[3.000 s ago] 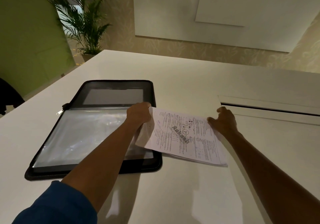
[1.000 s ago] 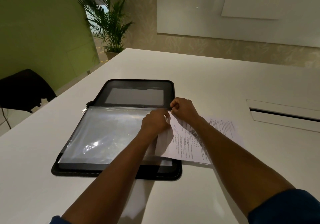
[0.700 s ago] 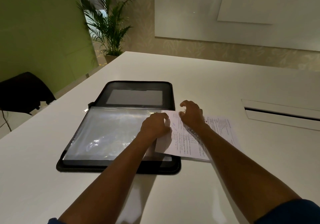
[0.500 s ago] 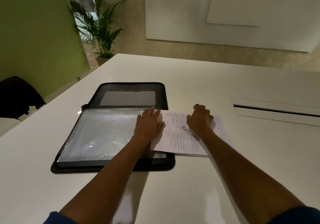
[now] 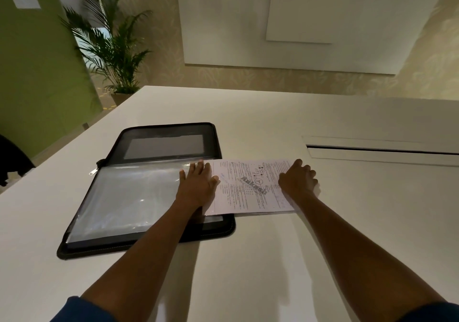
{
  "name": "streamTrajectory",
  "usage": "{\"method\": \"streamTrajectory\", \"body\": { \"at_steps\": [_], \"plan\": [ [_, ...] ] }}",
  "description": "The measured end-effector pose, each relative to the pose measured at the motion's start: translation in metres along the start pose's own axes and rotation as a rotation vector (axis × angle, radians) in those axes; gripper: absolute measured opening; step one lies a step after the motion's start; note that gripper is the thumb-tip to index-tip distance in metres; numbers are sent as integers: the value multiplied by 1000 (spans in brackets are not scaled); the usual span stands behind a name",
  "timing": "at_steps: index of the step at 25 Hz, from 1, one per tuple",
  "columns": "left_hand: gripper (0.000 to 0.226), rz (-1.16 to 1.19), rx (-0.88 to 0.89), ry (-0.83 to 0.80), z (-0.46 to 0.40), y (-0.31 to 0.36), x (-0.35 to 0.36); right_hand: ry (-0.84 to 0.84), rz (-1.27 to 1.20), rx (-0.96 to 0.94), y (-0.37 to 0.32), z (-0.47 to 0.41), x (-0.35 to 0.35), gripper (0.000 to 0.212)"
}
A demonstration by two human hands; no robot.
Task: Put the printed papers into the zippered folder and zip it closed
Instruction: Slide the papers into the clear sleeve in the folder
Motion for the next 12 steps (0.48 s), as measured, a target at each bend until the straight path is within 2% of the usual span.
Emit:
{"method": "streamTrajectory", "body": {
  "at_steps": [5, 8, 12],
  "plan": [
    [57, 10, 2, -13, 2, 2, -1, -35, -140, -38, -1, -1, -5, 43],
    [53, 28, 28, 25, 7, 4, -3, -71, -283, -73, -8, -1, 1, 46],
    [60, 16, 24, 1, 7, 3, -2, -150, -384, -128, -25, 1, 13, 53]
  ]
}}
Point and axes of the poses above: each hand's wrist, its own z-axis away from the middle knuckle, its own x-axis out of the palm, y = z × x, the point moved 9 cm from there along -z, towards the middle knuckle, and after that the axes turned 2 degrees about -y, right-handed, at the moved point
